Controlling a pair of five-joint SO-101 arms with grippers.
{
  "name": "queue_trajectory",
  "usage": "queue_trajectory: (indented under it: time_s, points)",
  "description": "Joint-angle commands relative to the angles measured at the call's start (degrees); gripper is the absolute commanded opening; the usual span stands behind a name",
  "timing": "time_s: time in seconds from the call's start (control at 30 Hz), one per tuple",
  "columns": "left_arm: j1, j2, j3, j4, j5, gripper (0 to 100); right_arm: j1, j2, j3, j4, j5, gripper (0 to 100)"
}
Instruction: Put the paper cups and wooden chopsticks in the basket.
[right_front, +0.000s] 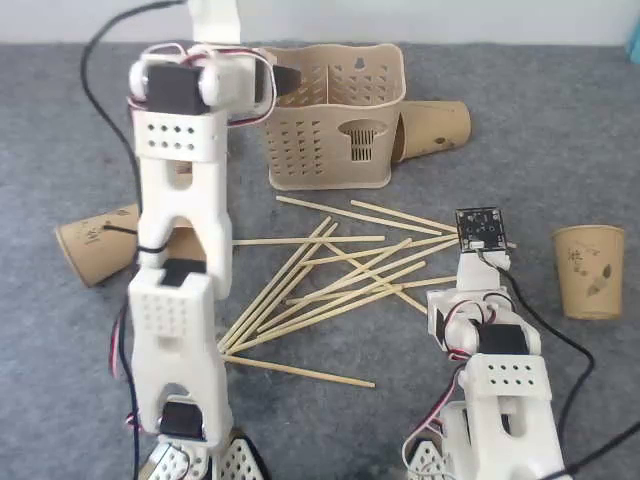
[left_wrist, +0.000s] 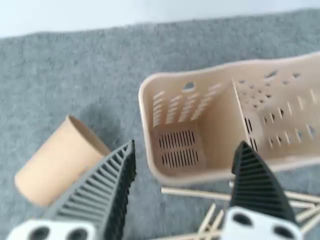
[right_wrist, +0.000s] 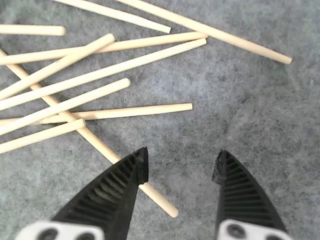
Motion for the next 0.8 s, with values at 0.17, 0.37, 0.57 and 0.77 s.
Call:
queue_trajectory:
  time_s: [0.17,0.37,0.57,0.77]
  points:
    - [-0.26,-38.24,37.85,2.02,0.44,30,-0.31,0.04,-0.26,-0.57,-0.53,22.6]
    - [-4.57,-57.32,64.31,-4.22,-0.62,30,-0.31,-0.40,-0.18,0.31,-0.53,22.6]
    - [-11.69,-74.46,98.42,-21.80,-6.15,30,0.13,-0.48,-0.62,1.98,-0.53,22.6]
    - [-12.40,-89.05,125.05,-32.79,-9.23,30,6.73,0.04,-6.07,4.53,-0.62,22.6]
